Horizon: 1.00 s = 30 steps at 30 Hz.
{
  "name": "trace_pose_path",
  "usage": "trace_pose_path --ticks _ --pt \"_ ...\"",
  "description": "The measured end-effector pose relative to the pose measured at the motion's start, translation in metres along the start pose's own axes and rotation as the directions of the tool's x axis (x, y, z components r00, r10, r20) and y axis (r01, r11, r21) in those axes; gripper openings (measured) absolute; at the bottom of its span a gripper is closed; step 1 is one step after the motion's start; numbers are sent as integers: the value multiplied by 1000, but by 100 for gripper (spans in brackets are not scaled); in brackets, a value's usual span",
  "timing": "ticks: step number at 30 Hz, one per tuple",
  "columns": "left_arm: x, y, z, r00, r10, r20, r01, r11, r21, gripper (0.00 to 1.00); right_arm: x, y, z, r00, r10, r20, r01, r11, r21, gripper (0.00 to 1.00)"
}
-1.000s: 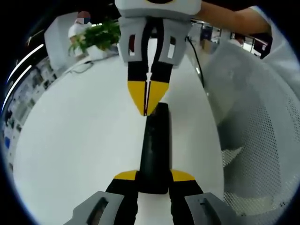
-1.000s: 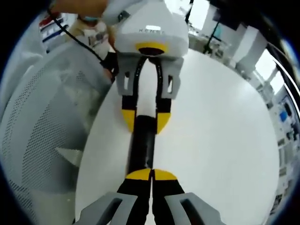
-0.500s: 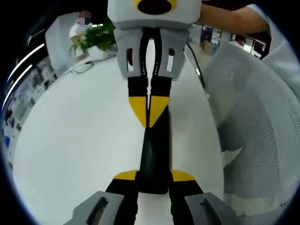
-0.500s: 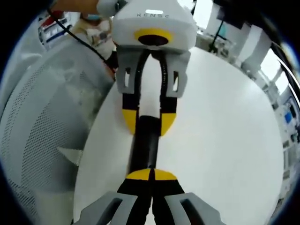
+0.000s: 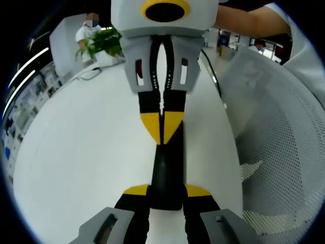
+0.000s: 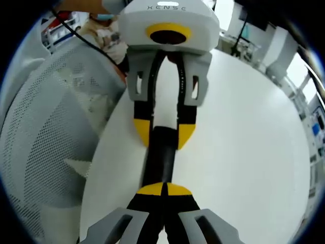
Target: Press the specified remote control buttons in sequence, fully releasing each button before pressing the next.
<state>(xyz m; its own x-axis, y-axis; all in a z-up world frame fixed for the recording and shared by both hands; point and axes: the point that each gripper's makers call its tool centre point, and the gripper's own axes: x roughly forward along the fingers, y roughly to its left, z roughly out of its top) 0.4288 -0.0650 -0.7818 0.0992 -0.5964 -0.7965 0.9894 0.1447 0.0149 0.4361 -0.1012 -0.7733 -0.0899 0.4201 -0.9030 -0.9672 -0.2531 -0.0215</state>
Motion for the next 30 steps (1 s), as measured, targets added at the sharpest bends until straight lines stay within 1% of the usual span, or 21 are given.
trace_pose_path --ticks 3,7,12,17,22,30 --pt "0 0 0 1000 -1 3 1 1000 -1 24 1 0 0 1000 8 -4 -8 1000 4 0" --pt "0 0 0 1000 -3 9 3 1000 -1 24 1 0 -1 1000 21 -4 -21 999 29 0" --pt "0 0 0 1000 -5 8 5 1000 1 23 2 -1 -1 999 45 -7 -44 997 70 0" --pt "0 0 -1 1000 -3 1 3 1000 2 23 2 0 -1 998 58 -17 -56 994 90 0" --pt "0 0 -1 1000 -5 -1 5 1000 3 23 2 0 -1 998 69 -2 -68 991 117 0" --pt "0 -1 -1 1000 -6 -4 6 1000 6 23 2 0 -1 998 63 -2 -63 992 108 0"
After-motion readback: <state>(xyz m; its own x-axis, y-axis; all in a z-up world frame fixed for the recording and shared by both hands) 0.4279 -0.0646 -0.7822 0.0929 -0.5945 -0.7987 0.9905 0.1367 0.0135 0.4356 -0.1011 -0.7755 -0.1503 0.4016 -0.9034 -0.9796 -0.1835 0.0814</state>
